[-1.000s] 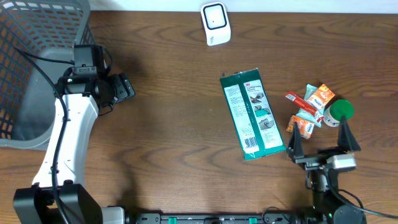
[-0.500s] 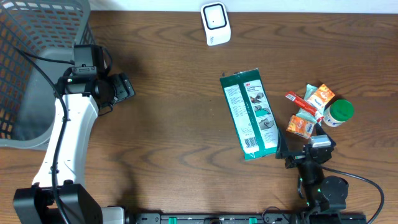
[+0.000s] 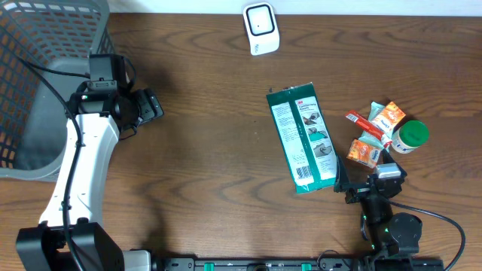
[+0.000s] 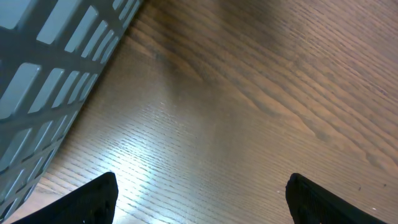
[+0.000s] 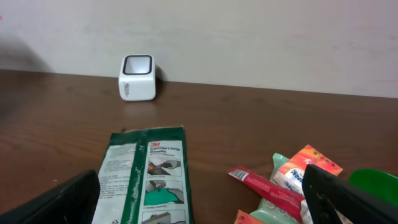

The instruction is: Scan the item barcode

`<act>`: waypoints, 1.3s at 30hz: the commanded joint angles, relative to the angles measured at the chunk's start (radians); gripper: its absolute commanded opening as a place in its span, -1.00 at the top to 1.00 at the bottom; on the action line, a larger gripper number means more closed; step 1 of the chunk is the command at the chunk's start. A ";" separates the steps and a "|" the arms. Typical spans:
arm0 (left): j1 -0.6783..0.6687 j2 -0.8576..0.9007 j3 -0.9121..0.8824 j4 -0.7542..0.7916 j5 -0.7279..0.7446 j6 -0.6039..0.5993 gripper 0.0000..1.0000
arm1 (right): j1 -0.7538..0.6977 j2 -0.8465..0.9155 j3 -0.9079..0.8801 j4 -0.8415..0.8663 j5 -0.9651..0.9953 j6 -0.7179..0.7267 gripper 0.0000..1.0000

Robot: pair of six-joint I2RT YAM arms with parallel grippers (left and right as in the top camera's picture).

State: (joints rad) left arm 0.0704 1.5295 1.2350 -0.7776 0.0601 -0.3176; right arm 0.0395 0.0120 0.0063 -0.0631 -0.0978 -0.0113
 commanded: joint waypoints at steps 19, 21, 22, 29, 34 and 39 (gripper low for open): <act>0.012 -0.016 0.005 0.000 -0.020 -0.013 -0.75 | -0.008 -0.006 -0.001 -0.004 0.003 -0.005 -0.98; 0.012 -0.036 0.005 0.000 -0.020 -0.013 -0.75 | -0.008 -0.006 -0.001 -0.004 0.003 -0.005 -0.98; 0.012 -0.051 0.005 0.000 -0.020 -0.013 -0.75 | -0.008 -0.006 -0.001 -0.004 0.003 -0.005 -0.98; 0.012 -0.206 0.005 0.000 -0.020 -0.013 -0.75 | -0.008 -0.006 -0.001 -0.004 0.003 -0.005 -0.99; 0.012 -0.370 0.005 0.000 -0.020 -0.013 -0.75 | -0.008 -0.006 -0.001 -0.004 0.003 -0.005 -0.98; 0.012 -0.560 0.005 0.000 -0.020 -0.013 -0.75 | -0.008 -0.006 -0.001 -0.004 0.003 -0.005 -0.98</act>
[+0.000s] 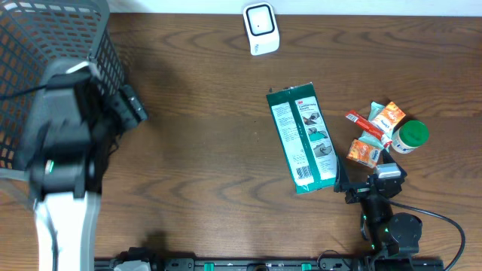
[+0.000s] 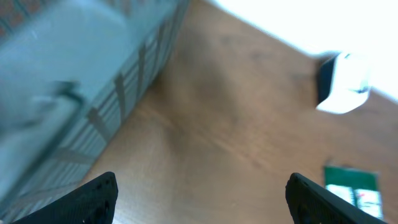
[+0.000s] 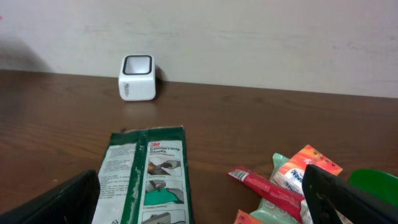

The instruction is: Scan the item barcode

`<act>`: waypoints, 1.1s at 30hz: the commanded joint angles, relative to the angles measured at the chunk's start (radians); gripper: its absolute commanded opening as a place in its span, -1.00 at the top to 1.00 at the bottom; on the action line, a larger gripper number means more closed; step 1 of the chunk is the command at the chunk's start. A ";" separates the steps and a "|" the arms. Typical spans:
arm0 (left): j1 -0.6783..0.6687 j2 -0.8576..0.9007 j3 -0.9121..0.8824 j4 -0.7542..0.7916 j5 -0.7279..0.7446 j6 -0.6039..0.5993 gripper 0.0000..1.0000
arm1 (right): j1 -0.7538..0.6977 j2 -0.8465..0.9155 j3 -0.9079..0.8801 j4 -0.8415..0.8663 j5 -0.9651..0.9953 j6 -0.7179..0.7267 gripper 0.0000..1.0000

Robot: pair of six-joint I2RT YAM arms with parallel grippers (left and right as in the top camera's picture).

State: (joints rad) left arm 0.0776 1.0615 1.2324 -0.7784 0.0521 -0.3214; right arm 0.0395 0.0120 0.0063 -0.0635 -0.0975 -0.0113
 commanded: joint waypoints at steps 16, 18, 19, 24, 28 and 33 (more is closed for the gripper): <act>-0.015 -0.633 0.005 -0.054 -0.012 -0.009 -0.75 | -0.008 -0.006 -0.001 -0.004 0.003 -0.005 -0.99; -0.033 -0.697 -0.013 -0.071 -0.012 -0.009 -0.75 | -0.008 -0.006 -0.001 -0.004 0.003 -0.005 -0.98; -0.040 -0.727 -0.029 -0.073 -0.012 -0.010 -0.75 | -0.008 -0.006 -0.001 -0.004 0.003 -0.005 -0.99; -0.052 -0.864 -0.154 -0.040 -0.023 -0.009 -0.75 | -0.008 -0.006 -0.001 -0.004 0.003 -0.005 -0.98; -0.052 -0.947 -0.292 0.068 -0.031 -0.009 -0.75 | -0.008 -0.006 -0.001 -0.004 0.003 -0.005 -0.99; -0.052 -1.021 -0.437 0.249 -0.031 -0.009 -0.75 | -0.008 -0.006 -0.001 -0.004 0.003 -0.005 -0.99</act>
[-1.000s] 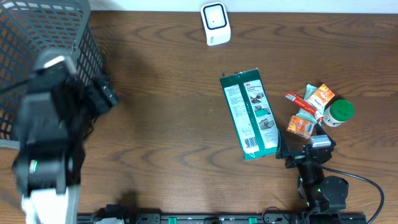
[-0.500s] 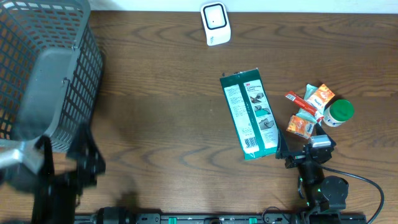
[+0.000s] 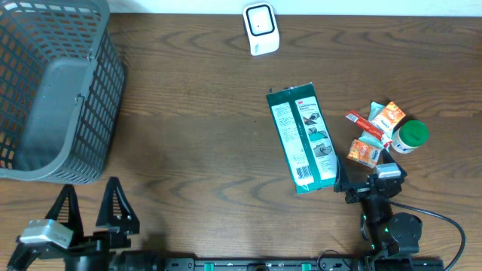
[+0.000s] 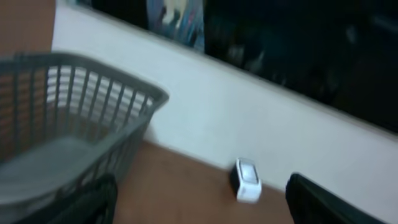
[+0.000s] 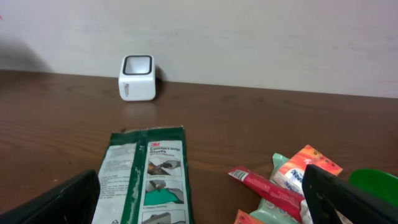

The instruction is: Scan the item barcode

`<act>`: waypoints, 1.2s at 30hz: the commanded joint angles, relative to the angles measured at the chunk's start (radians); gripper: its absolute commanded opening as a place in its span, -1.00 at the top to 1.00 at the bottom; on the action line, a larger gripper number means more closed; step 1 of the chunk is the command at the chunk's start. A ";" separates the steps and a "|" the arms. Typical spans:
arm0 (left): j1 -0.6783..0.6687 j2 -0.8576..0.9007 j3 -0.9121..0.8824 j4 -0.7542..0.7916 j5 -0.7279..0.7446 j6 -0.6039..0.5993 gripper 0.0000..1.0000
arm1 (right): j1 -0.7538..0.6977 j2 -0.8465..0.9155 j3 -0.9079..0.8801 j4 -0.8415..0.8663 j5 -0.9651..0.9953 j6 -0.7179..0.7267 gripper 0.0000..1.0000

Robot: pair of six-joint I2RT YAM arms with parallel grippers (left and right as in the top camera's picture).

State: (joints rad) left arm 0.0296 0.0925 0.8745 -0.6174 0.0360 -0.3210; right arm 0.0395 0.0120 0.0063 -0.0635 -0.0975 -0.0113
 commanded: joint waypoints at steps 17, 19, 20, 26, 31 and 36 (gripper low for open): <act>-0.008 -0.090 -0.544 0.980 0.001 -0.010 -0.75 | -0.008 -0.006 -0.001 -0.004 0.003 -0.005 -0.99; -0.008 -0.090 -0.624 1.031 0.001 -0.010 -0.75 | -0.008 -0.006 -0.001 -0.004 0.003 -0.005 -0.98; -0.008 -0.090 -0.649 1.043 0.001 -0.010 -0.75 | -0.008 -0.006 -0.001 -0.004 0.003 -0.005 -0.98; -0.008 -0.090 -0.777 1.092 0.001 -0.010 -0.75 | -0.008 -0.006 -0.001 -0.004 0.003 -0.005 -0.99; -0.008 -0.090 -0.845 1.091 0.001 -0.010 -0.75 | -0.008 -0.006 -0.001 -0.004 0.003 -0.005 -0.99; -0.008 -0.090 -0.871 0.998 -0.003 -0.010 -0.75 | -0.008 -0.006 -0.001 -0.004 0.003 -0.005 -0.98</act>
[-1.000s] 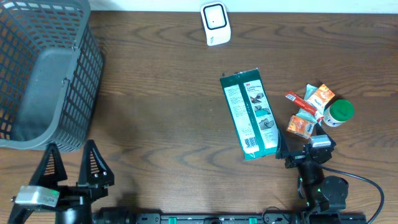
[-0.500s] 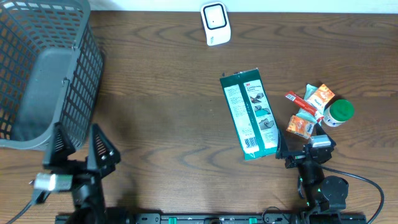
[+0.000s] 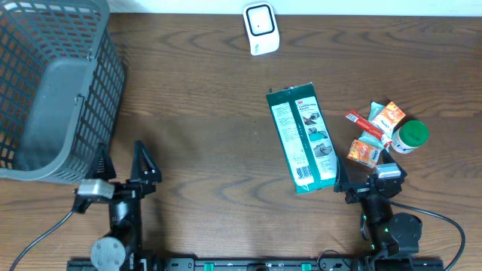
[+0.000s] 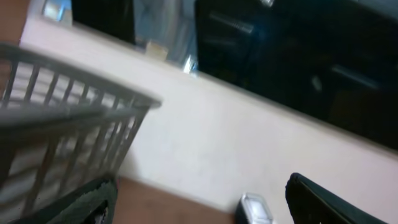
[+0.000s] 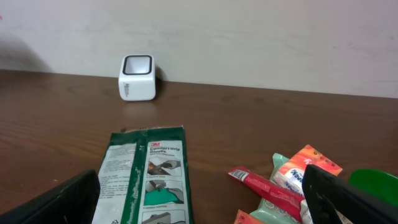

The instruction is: Scan the item barcode

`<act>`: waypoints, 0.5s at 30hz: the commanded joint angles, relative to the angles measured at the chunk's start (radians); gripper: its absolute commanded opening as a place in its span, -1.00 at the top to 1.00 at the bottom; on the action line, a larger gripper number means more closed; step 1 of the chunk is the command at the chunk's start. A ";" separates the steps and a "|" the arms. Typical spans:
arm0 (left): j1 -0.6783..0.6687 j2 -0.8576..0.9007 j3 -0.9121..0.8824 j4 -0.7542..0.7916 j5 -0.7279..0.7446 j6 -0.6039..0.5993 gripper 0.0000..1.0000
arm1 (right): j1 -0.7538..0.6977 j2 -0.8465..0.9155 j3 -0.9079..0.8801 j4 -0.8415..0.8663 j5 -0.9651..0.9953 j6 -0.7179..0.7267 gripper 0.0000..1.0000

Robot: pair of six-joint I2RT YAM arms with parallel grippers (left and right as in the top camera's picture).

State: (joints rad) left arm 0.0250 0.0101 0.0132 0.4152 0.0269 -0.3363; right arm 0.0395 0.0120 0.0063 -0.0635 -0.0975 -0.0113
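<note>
The green 3M glove package (image 3: 303, 138) lies flat, printed side up, right of the table's middle; it also shows in the right wrist view (image 5: 146, 177). At the far edge stands the white barcode scanner (image 3: 260, 28), also seen by the right wrist (image 5: 137, 77) and blurred by the left wrist (image 4: 256, 211). My left gripper (image 3: 120, 165) sits low at the front left, open and empty, pointing toward the back wall (image 4: 199, 214). My right gripper (image 3: 365, 179) rests open and empty just in front of the package's near right corner (image 5: 199, 214).
A grey mesh basket (image 3: 53, 90) fills the far left, close to the left gripper (image 4: 50, 137). A pile of snack packets (image 3: 376, 132) and a green-capped bottle (image 3: 411, 136) lie right of the package. A white wall rises behind the scanner.
The left gripper has moved a little right and away from the table's front edge, and its camera now tilts higher. The right arm, the package and the scanner are unchanged.
First the left arm reached out beside the basket at the far left, open over bare table. Then it was raised near the basket. Later it sat folded at the front left edge, and now rests there open. Nothing else has moved.
</note>
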 commanded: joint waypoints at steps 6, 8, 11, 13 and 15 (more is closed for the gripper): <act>-0.003 -0.008 -0.009 -0.222 0.006 0.006 -0.75 | -0.008 -0.006 -0.001 -0.004 0.003 -0.005 -0.99; -0.003 -0.008 -0.009 -0.299 0.006 0.006 -0.75 | -0.008 -0.006 -0.001 -0.004 0.003 -0.005 -0.99; -0.003 -0.008 -0.009 -0.414 0.006 0.006 -0.75 | -0.008 -0.006 -0.001 -0.004 0.003 -0.005 -0.99; -0.003 -0.008 -0.009 -0.462 0.007 0.014 -0.75 | -0.008 -0.006 -0.001 -0.004 0.003 -0.005 -0.99; -0.003 -0.008 -0.009 -0.484 0.015 0.052 -0.75 | -0.008 -0.006 -0.001 -0.004 0.003 -0.005 -0.99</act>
State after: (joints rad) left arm 0.0250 0.0105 0.0090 -0.0120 0.0345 -0.3351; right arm 0.0395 0.0120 0.0063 -0.0631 -0.0975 -0.0113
